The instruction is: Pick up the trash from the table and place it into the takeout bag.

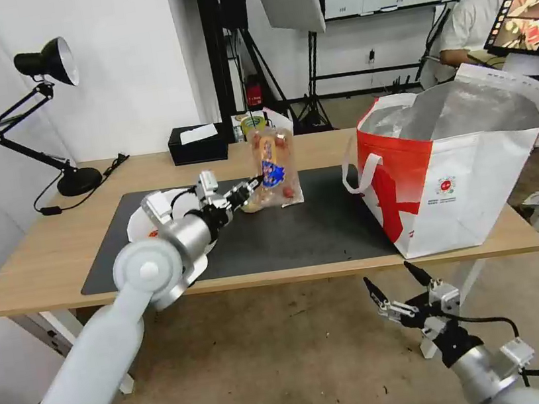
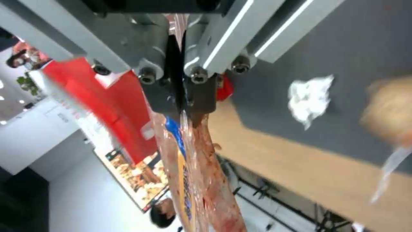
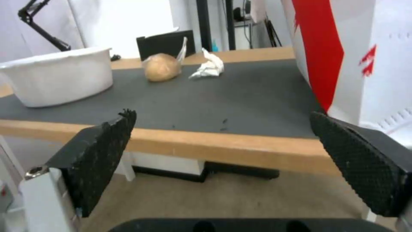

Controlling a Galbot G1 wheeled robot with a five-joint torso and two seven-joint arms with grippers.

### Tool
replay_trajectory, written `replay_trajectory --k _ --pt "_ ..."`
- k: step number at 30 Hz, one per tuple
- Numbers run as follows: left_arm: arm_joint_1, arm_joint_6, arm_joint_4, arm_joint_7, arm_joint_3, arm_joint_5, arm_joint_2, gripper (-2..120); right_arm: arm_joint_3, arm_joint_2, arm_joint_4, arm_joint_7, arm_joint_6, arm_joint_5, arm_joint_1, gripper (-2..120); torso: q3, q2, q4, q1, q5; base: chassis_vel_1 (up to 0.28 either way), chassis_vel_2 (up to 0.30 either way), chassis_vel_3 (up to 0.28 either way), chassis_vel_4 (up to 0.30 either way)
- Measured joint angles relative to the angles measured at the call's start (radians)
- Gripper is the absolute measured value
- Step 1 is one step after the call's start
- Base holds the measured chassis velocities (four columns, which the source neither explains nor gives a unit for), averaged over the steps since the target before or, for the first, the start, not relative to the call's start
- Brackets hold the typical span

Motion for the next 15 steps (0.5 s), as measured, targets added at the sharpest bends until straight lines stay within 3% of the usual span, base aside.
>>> replay_trajectory --k 15 --pt "-0.334 -0.007 0.15 -0.014 0.196 -0.035 -0.155 0 -0.025 0.057 -0.01 -0.006 0.009 -0.049 -0.013 100 0.0 0.0 -0.0001 0.0 0.0002 0.0 0.0 0.0 0.0"
